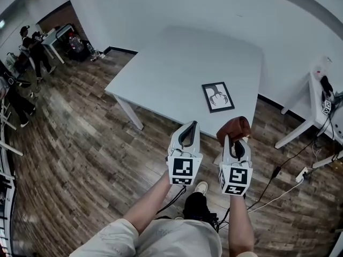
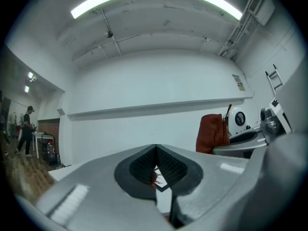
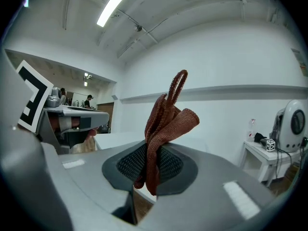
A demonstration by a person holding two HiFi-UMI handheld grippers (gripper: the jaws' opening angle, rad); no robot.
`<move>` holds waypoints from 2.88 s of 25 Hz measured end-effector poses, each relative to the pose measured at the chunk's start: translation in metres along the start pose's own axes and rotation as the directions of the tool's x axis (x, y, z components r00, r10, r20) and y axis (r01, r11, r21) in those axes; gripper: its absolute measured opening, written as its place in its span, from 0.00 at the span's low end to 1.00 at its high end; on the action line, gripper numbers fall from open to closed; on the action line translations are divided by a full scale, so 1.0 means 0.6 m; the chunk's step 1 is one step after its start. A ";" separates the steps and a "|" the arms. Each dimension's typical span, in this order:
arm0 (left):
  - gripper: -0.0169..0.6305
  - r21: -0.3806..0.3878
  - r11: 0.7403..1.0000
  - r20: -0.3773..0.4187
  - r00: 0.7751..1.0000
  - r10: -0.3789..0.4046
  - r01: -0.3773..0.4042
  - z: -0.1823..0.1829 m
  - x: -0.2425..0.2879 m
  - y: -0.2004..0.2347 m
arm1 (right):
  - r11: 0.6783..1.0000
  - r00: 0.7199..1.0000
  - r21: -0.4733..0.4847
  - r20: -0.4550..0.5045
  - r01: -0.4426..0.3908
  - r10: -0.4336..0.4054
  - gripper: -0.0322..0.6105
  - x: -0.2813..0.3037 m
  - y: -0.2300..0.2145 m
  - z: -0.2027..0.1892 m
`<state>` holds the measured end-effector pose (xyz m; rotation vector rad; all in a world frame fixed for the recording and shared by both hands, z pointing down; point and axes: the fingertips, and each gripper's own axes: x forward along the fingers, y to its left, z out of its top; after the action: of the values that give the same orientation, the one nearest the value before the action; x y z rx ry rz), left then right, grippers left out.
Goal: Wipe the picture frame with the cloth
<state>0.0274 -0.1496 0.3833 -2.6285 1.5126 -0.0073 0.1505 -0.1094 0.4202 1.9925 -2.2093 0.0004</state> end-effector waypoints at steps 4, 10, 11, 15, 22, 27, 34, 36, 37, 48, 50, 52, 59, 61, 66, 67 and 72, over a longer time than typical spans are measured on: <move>0.03 -0.022 1.000 0.002 1.000 0.007 -0.007 -0.013 0.102 0.018 | 1.000 1.000 0.010 -0.022 -0.016 0.017 0.17 0.090 -0.056 -0.008; 0.03 -0.032 0.999 -0.021 0.999 0.044 -0.044 -0.036 0.218 0.055 | 1.000 0.998 0.019 -0.050 -0.023 0.024 0.17 0.206 -0.132 -0.017; 0.03 -0.032 0.998 -0.026 0.999 0.044 -0.045 -0.041 0.230 0.061 | 1.000 0.998 0.018 -0.056 -0.024 0.025 0.17 0.220 -0.136 -0.018; 0.03 -0.040 0.998 -0.048 0.998 0.038 -0.040 -0.065 0.274 0.085 | 0.999 0.997 0.002 -0.073 -0.036 0.036 0.17 0.277 -0.136 -0.027; 0.03 -0.053 0.999 -0.072 0.997 0.000 -0.004 -0.095 0.333 0.111 | 0.976 0.934 0.030 -0.284 -0.218 0.217 0.17 0.423 -0.093 -0.093; 0.03 -0.058 0.998 -0.088 0.996 0.002 -0.007 -0.114 0.352 0.138 | 0.941 0.844 0.016 -0.437 -0.338 0.311 0.17 0.526 -0.058 -0.143; 0.03 -0.068 0.997 -0.116 0.993 0.011 -0.019 -0.139 0.366 0.170 | 0.913 0.681 0.068 -0.644 -0.402 0.348 0.17 0.619 -0.016 -0.222; 0.03 -0.069 0.997 -0.119 0.993 0.009 -0.018 -0.143 0.370 0.169 | 0.915 0.657 0.066 -0.675 -0.398 0.335 0.17 0.633 -0.016 -0.234; 0.03 -0.070 0.997 -0.121 0.993 0.009 -0.017 -0.145 0.372 0.168 | 0.917 0.648 0.064 -0.688 -0.394 0.327 0.17 0.639 -0.017 -0.238; 0.03 -0.081 0.997 -0.138 0.990 0.002 -0.013 -0.161 0.377 0.170 | 0.928 0.606 0.048 -0.745 -0.369 0.280 0.17 0.655 -0.028 -0.270; 0.03 -0.081 0.997 -0.139 0.990 -0.001 -0.011 -0.163 0.379 0.167 | 0.936 0.610 0.046 -0.747 -0.349 0.264 0.17 0.654 -0.047 -0.273; 0.03 -0.082 0.997 -0.141 0.990 -0.005 -0.007 -0.165 0.380 0.164 | 0.947 0.615 0.040 -0.752 -0.317 0.238 0.17 0.652 -0.073 -0.276; 0.03 -0.087 0.996 -0.149 0.989 -0.027 0.014 -0.173 0.374 0.139 | 0.981 0.613 0.006 -0.780 -0.195 0.127 0.17 0.625 -0.180 -0.294; 0.03 -0.089 0.996 -0.147 0.989 -0.032 0.019 -0.172 0.375 0.137 | 0.987 0.610 0.000 -0.786 -0.164 0.101 0.17 0.618 -0.205 -0.297; 0.03 -0.086 0.996 -0.144 0.989 -0.038 0.026 -0.168 0.375 0.132 | 0.989 0.616 -0.001 -0.782 -0.145 0.090 0.17 0.611 -0.219 -0.295; 0.03 -0.085 0.996 -0.143 0.989 -0.038 0.026 -0.167 0.375 0.132 | 0.989 0.621 0.001 -0.778 -0.146 0.093 0.17 0.612 -0.217 -0.292; 0.03 -0.082 0.997 -0.140 0.990 -0.027 0.015 -0.162 0.373 0.139 | 0.982 0.662 0.025 -0.735 -0.185 0.144 0.17 0.627 -0.178 -0.253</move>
<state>0.0629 -0.3933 0.4606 -2.7603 1.5587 -0.1393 0.2390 -0.4760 0.6042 1.3705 -1.7828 0.6509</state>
